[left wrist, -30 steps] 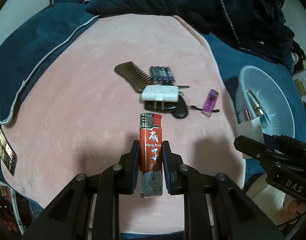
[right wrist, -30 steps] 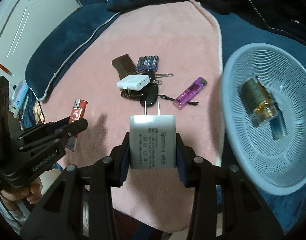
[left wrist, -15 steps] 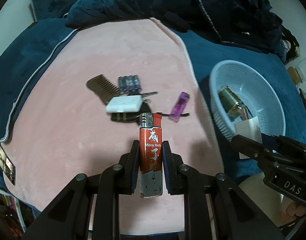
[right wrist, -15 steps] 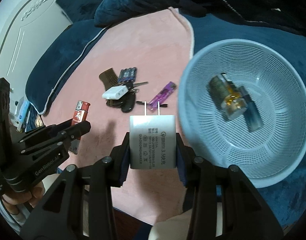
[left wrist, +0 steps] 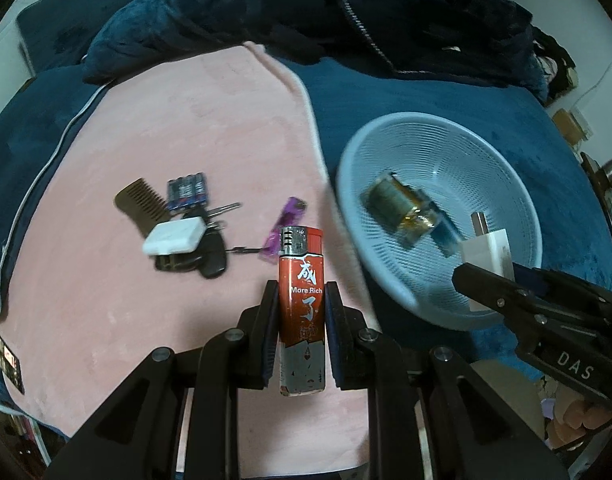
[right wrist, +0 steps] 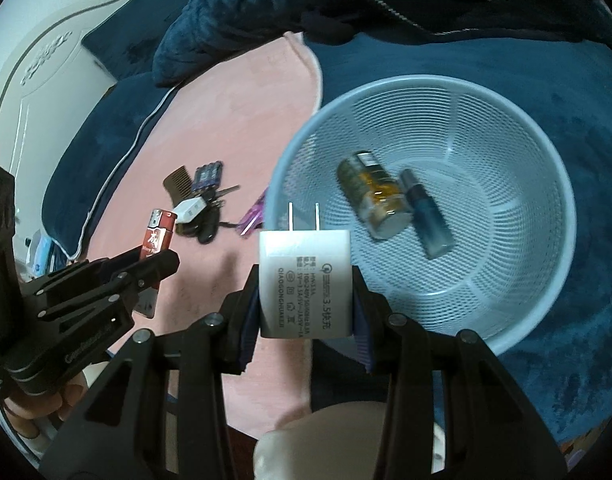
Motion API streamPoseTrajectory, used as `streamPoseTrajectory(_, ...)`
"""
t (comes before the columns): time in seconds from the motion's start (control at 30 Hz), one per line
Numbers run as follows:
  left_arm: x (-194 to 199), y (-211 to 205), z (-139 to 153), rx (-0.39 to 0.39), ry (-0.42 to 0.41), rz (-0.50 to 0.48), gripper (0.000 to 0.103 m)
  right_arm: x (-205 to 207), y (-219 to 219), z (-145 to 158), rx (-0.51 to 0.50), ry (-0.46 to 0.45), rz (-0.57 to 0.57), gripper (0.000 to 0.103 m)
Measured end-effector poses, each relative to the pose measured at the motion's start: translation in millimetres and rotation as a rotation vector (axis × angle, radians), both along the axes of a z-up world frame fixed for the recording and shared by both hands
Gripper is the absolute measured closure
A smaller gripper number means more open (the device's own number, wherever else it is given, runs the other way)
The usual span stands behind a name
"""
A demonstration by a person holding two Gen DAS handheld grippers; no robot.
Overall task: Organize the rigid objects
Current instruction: 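Lift and carry the red lighter with the left gripper while the right gripper carries the adapter to the basket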
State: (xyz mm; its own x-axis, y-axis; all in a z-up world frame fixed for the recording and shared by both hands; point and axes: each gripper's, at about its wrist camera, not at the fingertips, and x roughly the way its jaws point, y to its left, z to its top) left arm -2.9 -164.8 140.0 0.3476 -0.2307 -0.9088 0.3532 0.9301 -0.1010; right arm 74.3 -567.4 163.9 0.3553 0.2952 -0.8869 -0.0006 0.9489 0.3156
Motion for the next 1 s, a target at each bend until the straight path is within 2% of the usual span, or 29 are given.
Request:
streamPoseTrajectory(0.53,9,-78,-3,-0.038,0.044,-0.094,0.082,14,-74,-5,-0.011,0.007,-0.12,0.063)
streamPoseTrajectory(1.0,20,-114,-22,-0.057,0.114,-0.119,0.082,27,-85,-14,-0.056,0.024,-0.103,0.063)
